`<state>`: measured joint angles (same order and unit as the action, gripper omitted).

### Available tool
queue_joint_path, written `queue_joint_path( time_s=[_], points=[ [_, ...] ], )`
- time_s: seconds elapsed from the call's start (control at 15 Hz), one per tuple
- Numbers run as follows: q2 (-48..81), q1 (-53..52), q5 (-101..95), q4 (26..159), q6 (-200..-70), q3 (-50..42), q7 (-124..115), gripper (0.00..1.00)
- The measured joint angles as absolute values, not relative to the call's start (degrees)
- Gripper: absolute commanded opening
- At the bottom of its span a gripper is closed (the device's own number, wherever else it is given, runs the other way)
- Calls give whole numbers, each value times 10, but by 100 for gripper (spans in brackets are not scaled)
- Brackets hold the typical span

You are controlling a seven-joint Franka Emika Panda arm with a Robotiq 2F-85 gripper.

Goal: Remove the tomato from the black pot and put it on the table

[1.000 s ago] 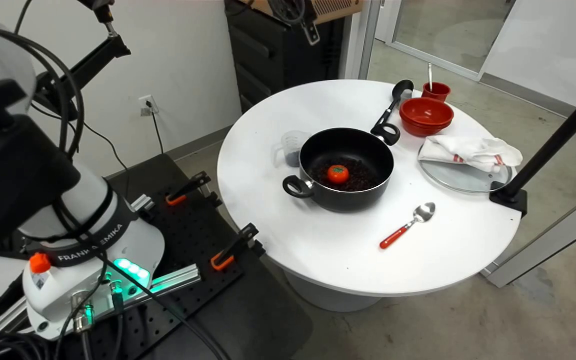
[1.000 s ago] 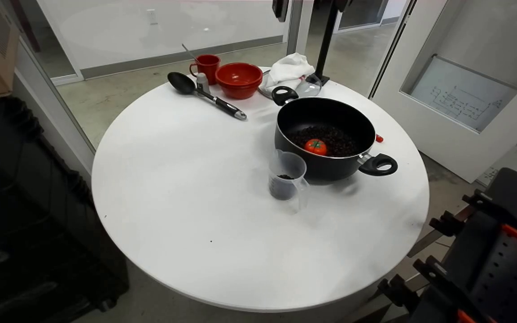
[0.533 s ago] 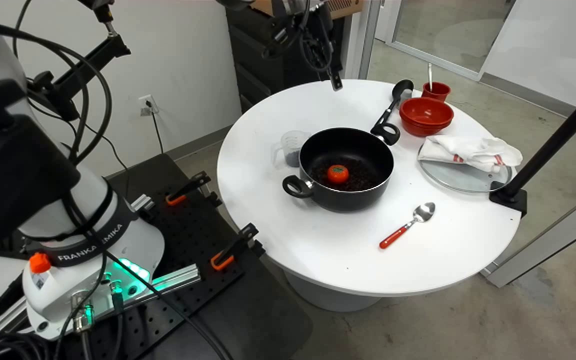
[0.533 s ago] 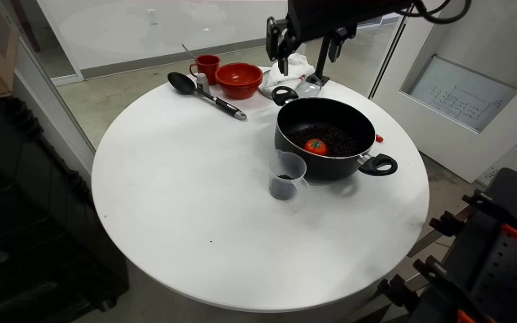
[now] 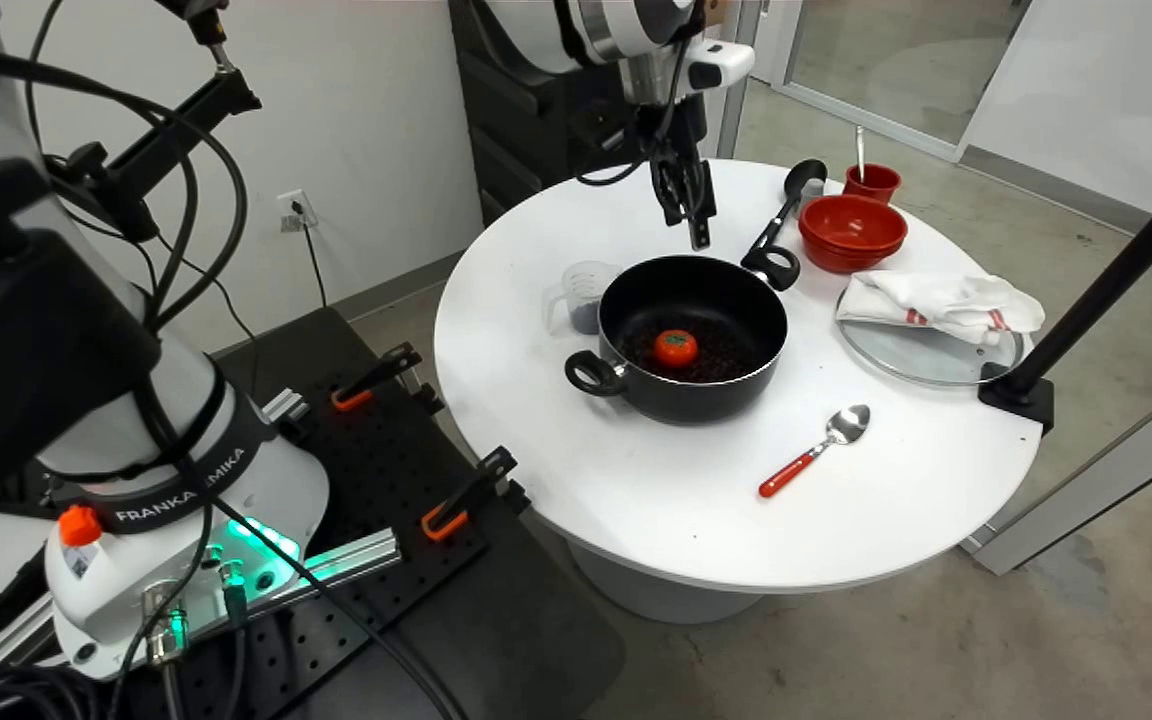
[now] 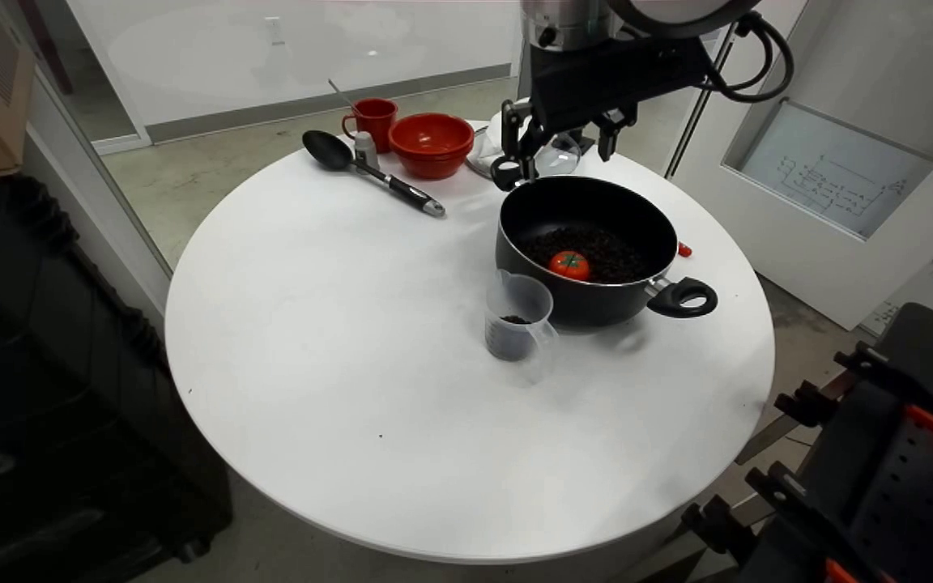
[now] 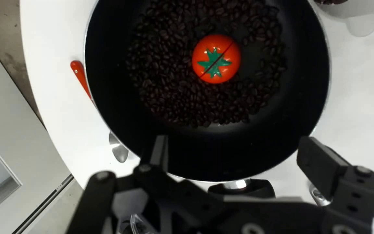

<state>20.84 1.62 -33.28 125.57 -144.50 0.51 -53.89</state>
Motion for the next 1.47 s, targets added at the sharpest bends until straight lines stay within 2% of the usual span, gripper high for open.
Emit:
queue_joint_path(
  time_s=[0.6,1.47],
  points=[
    [297,10,-248,1226,-1448,-56,-381,100],
    [354,16,-65,1216,-1503,-55,-189,100]
  ],
)
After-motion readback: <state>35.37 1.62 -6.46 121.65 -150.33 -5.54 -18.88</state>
